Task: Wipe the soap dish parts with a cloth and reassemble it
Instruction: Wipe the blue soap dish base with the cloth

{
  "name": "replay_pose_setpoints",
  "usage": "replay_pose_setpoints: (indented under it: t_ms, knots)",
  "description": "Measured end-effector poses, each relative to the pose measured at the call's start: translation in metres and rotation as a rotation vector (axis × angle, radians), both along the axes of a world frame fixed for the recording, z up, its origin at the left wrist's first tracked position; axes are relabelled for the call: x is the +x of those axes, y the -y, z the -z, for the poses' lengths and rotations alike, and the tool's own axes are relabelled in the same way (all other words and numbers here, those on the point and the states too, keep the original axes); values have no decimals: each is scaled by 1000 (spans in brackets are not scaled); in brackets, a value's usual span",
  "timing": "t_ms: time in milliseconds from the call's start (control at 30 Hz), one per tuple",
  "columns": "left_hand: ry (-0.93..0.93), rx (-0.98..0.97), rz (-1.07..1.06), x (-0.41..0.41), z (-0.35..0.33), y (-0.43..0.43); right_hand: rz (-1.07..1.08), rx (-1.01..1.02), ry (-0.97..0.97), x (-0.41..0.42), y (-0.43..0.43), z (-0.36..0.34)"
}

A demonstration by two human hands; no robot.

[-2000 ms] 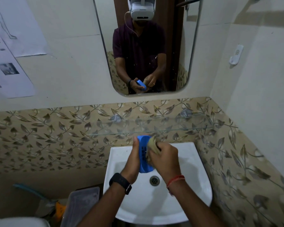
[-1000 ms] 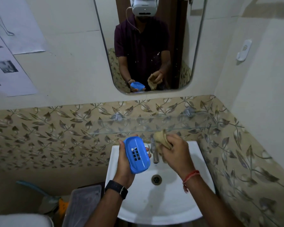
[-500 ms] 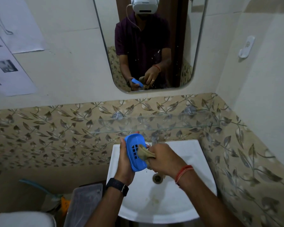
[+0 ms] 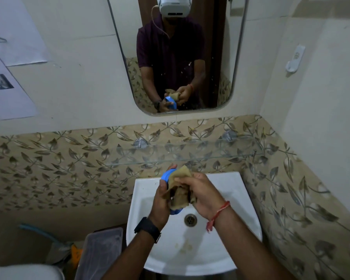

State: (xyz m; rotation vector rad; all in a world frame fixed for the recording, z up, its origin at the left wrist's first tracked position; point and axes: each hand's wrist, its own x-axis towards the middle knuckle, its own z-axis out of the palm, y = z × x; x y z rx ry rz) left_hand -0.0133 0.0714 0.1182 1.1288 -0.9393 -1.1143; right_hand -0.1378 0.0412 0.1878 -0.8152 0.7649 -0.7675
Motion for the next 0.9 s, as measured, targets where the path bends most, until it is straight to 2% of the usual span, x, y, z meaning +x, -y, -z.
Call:
replay_pose_setpoints:
  t_ms: [67, 133, 200, 267, 333, 433, 533, 600, 667, 767, 800, 900]
  knots:
    - [-14, -13, 18, 0, 4, 1, 140, -70, -23, 9, -5, 6]
    - [-16, -28, 23, 0, 3, 3, 216, -406, -247, 14, -7, 15]
    - [-20, -38, -15, 2, -2, 5, 102, -690, -376, 10, -7, 25]
    - [-41, -57, -102, 7, -10, 8, -91, -812, -458, 0, -5, 32]
    - [-8, -60, -146, 10, -17, 11, -131, -888, -630, -7, -1, 40]
    - [16, -52, -154, 3, -19, 12, 111, -882, -713, -5, 7, 42]
    - [57, -42, -112, -7, -21, 12, 371, -731, -603, 12, 13, 31]
    - [64, -41, -71, -7, -16, 13, 370, -743, -500, 21, 9, 25]
    - [30, -43, -84, 0, -14, 15, 197, -787, -386, 19, 2, 27]
    - [-40, -30, -125, 15, -17, 16, -43, -782, -448, 3, -3, 36]
    - [-66, -37, -123, 17, -18, 16, -14, -739, -484, 0, 0, 38]
    - [-69, -43, -106, 10, -23, 14, 268, -691, -570, 11, 11, 27]
